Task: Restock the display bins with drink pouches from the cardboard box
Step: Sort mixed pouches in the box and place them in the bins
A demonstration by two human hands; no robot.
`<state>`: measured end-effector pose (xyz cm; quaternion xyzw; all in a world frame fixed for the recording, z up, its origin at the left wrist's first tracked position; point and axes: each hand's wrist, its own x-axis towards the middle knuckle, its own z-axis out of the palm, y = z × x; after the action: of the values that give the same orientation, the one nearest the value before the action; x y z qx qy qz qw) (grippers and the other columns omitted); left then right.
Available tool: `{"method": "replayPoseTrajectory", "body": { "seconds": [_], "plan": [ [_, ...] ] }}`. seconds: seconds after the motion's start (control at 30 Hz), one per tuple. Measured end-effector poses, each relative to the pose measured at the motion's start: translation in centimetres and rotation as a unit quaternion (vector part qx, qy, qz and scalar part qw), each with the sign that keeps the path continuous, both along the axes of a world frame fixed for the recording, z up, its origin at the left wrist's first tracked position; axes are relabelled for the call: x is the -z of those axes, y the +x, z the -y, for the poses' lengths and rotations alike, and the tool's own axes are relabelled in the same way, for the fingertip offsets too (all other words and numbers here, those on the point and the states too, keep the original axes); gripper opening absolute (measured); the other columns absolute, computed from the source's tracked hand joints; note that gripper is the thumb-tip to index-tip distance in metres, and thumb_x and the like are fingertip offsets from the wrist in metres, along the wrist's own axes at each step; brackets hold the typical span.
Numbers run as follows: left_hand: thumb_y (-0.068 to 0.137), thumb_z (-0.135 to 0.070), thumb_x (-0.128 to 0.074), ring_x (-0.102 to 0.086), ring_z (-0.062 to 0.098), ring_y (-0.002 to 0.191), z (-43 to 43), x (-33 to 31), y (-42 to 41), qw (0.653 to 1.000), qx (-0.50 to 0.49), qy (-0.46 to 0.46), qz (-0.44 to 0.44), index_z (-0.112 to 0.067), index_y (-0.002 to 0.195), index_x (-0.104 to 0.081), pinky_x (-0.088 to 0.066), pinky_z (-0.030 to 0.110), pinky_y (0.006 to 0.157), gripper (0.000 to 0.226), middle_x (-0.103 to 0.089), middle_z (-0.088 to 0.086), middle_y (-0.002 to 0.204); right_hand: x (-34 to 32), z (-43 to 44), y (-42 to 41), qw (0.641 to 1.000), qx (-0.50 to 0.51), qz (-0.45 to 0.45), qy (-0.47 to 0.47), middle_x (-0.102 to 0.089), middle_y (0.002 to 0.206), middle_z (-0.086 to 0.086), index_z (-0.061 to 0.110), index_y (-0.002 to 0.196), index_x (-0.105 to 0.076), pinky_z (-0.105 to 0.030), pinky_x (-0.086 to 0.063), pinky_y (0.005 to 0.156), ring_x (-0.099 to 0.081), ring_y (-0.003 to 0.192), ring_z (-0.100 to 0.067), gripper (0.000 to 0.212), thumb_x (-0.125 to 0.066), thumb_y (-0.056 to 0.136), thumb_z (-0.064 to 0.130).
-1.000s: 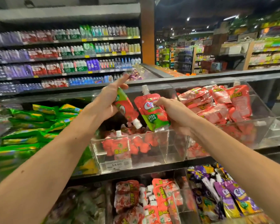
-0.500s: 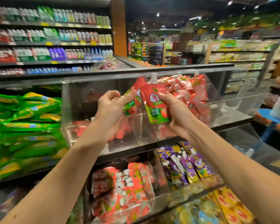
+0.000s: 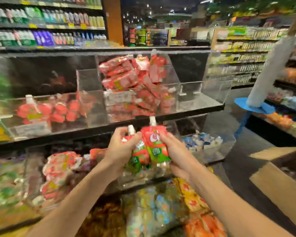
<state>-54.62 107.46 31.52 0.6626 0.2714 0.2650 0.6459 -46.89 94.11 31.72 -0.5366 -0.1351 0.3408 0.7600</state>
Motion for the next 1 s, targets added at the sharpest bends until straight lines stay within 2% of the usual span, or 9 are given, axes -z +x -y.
{"method": "replayPoseTrajectory", "body": {
  "seconds": [0.1,0.17,0.3,0.4,0.5,0.6,0.77,0.87,1.0],
  "plan": [
    [0.06,-0.068,-0.082,-0.068,0.03,0.094,4.3,3.8,3.7,0.994,-0.034,-0.075,-0.067,-0.019,0.108,-0.054,-0.057,0.051,0.086,0.075,-0.067,0.016,0.11,1.9,5.6,1.5,0.999,-0.039,-0.007,-0.016,-0.073,0.111,-0.015,0.018,0.123,-0.066,-0.054,-0.058,0.08,-0.072,0.092,-0.03,0.03,-0.065,0.093,0.02],
    [0.051,-0.082,-0.079,-0.069,0.032,0.098,7.3,4.0,6.4,0.989,-0.017,-0.132,-0.064,-0.013,0.117,-0.05,-0.057,0.056,0.086,0.1,-0.066,0.019,0.117,1.4,8.7,3.1,0.999,-0.032,0.017,-0.019,-0.071,0.113,-0.02,0.01,0.122,-0.065,-0.058,-0.055,0.086,-0.069,0.096,-0.033,0.041,-0.073,0.082,0.01],
    [0.089,-0.039,-0.068,-0.067,0.024,0.086,12.4,-2.1,10.8,0.987,0.026,-0.159,0.012,-0.01,0.122,-0.05,-0.058,0.037,0.072,0.048,-0.063,0.02,0.117,-1.9,12.1,8.1,0.996,0.064,0.045,-0.043,-0.075,0.098,-0.017,0.008,0.112,-0.067,-0.041,-0.059,0.068,-0.071,0.079,-0.028,0.038,-0.076,0.076,-0.001],
    [0.075,-0.006,-0.065,-0.066,0.024,0.064,13.7,-5.1,13.0,0.972,0.138,-0.182,0.049,-0.019,0.142,-0.034,-0.055,0.033,0.056,0.074,-0.065,0.02,0.1,-4.6,13.1,11.7,0.993,0.102,0.047,-0.033,-0.074,0.092,-0.017,0.002,0.118,-0.063,-0.037,-0.058,0.055,-0.072,0.071,-0.028,0.04,-0.075,0.08,0.0],
    [0.071,0.009,-0.077,-0.066,0.021,0.075,13.5,-7.1,14.2,0.973,0.226,-0.021,-0.037,-0.032,0.157,-0.003,-0.055,0.032,0.058,0.12,-0.068,0.013,0.101,-7.0,13.2,13.8,0.993,0.109,0.047,-0.016,-0.075,0.097,-0.019,0.002,0.118,-0.063,-0.034,-0.057,0.05,-0.073,0.069,-0.026,0.036,-0.072,0.084,0.0],
    [0.071,-0.004,-0.085,-0.07,0.013,0.077,12.6,-8.7,15.8,0.955,0.268,0.071,-0.107,-0.035,0.158,0.005,-0.054,0.032,0.057,0.128,-0.07,0.0,0.102,-8.8,12.9,15.4,0.989,0.125,0.084,-0.006,-0.073,0.105,-0.022,0.003,0.118,-0.061,-0.044,-0.063,0.067,-0.074,0.085,-0.034,0.038,-0.073,0.082,-0.001],
    [0.053,-0.014,-0.094,-0.069,0.017,0.084,12.3,-13.8,19.8,0.955,0.258,0.141,-0.032,-0.033,0.137,-0.044,-0.055,0.056,0.081,0.1,-0.073,-0.003,0.104,-13.1,11.7,20.6,0.977,0.112,0.18,0.005,-0.072,0.107,-0.023,0.001,0.113,-0.064,-0.048,-0.06,0.081,-0.071,0.096,-0.039,0.031,-0.072,0.083,0.0],
    [0.067,-0.007,-0.088,-0.07,0.0,0.076,11.8,-16.5,23.2,0.961,0.159,0.227,0.024,-0.026,0.147,-0.029,-0.057,0.023,0.06,0.101,-0.063,-0.006,0.11,-16.7,10.4,25.7,0.976,0.067,0.205,0.034,-0.075,0.102,-0.015,0.008,0.111,-0.064,-0.043,-0.061,0.077,-0.073,0.088,-0.031,0.025,-0.071,0.087,0.01],
    [0.066,-0.017,-0.09,-0.062,0.004,0.051,9.8,-18.9,28.6,0.951,0.048,0.306,0.006,-0.017,0.124,-0.044,-0.053,0.025,0.047,0.074,-0.064,0.005,0.084,-20.0,6.9,32.5,0.974,-0.003,0.226,-0.026,-0.068,0.118,-0.005,0.018,0.123,-0.063,-0.047,-0.056,0.085,-0.069,0.1,-0.026,0.062,-0.068,0.071,0.051]
  ]
}}
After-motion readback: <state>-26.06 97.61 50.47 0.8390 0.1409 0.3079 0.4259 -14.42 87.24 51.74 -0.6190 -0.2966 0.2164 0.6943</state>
